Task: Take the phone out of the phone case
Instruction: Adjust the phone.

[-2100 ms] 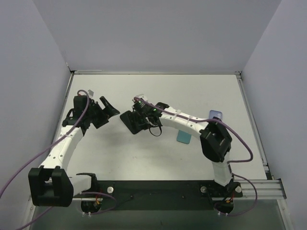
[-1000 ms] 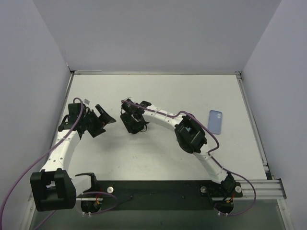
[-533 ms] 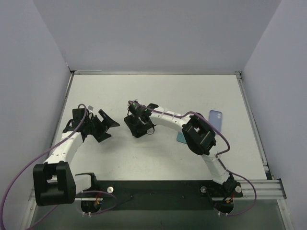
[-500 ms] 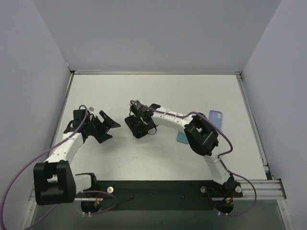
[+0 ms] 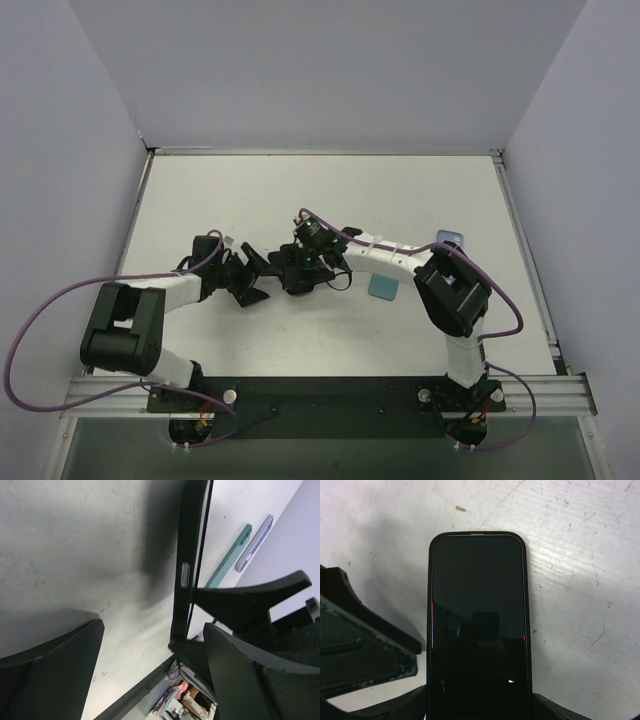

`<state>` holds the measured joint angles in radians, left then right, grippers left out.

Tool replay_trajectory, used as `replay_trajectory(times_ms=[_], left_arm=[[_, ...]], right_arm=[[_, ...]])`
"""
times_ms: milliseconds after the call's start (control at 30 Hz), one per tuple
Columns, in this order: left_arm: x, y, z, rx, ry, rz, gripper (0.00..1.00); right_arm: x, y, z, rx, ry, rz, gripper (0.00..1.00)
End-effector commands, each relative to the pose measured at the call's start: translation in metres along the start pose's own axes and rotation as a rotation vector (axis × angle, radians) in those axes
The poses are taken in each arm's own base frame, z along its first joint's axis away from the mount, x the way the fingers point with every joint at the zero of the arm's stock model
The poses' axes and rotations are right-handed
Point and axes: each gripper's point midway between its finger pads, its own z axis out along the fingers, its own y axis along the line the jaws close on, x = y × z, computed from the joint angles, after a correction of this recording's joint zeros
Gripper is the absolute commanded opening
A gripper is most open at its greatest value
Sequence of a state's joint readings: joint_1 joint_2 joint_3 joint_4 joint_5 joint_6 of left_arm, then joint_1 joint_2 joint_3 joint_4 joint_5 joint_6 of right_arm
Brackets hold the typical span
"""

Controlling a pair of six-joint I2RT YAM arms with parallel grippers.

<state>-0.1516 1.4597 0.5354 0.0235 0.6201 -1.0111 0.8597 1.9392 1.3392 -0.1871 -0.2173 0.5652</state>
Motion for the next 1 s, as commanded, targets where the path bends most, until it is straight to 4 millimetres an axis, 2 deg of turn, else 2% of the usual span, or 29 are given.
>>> replay_trajectory(times_ms=[0,300,433,533,633,700,733,800,833,900,933,967], left_arm=[[-0.015,-0.032,0.016,0.099,-0.018,-0.011,0.90],[-0.028,-0.032,0.043,0.088,-0.024,-0.027,0.71],[-0.027,-0.034,0.051,0.074,-0.022,-0.017,0.63],[-0.023,-0.038,0.056,0.072,-0.013,-0.012,0.47],[-0.023,-0.045,0.055,0.083,-0.017,-0.002,0.18],[-0.023,-0.053,0.051,0.100,-0.013,0.016,0.00],[-0.023,-0.055,0.049,0.102,-0.012,0.026,0.00],[-0.024,-0.064,0.042,0.107,-0.016,0.060,0.00],[-0.025,-0.069,0.040,0.117,-0.019,0.070,0.00],[-0.025,-0.085,0.029,0.169,-0.021,0.107,0.00],[-0.026,-0.091,0.024,0.193,-0.022,0.120,0.00],[-0.024,-0.101,0.019,0.236,-0.011,0.146,0.00]], right_arm=[[-0.014,0.026,-0.025,-0.090,-0.069,0.011,0.01],[-0.008,0.032,-0.035,-0.118,-0.073,0.020,0.02],[-0.007,0.033,-0.041,-0.123,-0.080,0.020,0.02],[-0.005,0.033,-0.042,-0.117,-0.080,0.017,0.02],[-0.004,0.031,-0.043,-0.108,-0.080,0.021,0.05],[-0.004,0.029,-0.044,-0.101,-0.082,0.025,0.19],[-0.004,0.023,-0.048,-0.064,-0.089,0.024,0.43],[-0.006,0.019,-0.055,-0.038,-0.101,0.019,0.65],[-0.011,0.019,-0.067,-0.040,-0.126,0.021,0.78],[-0.014,0.012,-0.078,-0.022,-0.157,0.016,0.83],[-0.021,0.011,-0.092,-0.029,-0.194,0.026,0.86],[-0.023,0.009,-0.098,-0.034,-0.204,0.032,0.87]])
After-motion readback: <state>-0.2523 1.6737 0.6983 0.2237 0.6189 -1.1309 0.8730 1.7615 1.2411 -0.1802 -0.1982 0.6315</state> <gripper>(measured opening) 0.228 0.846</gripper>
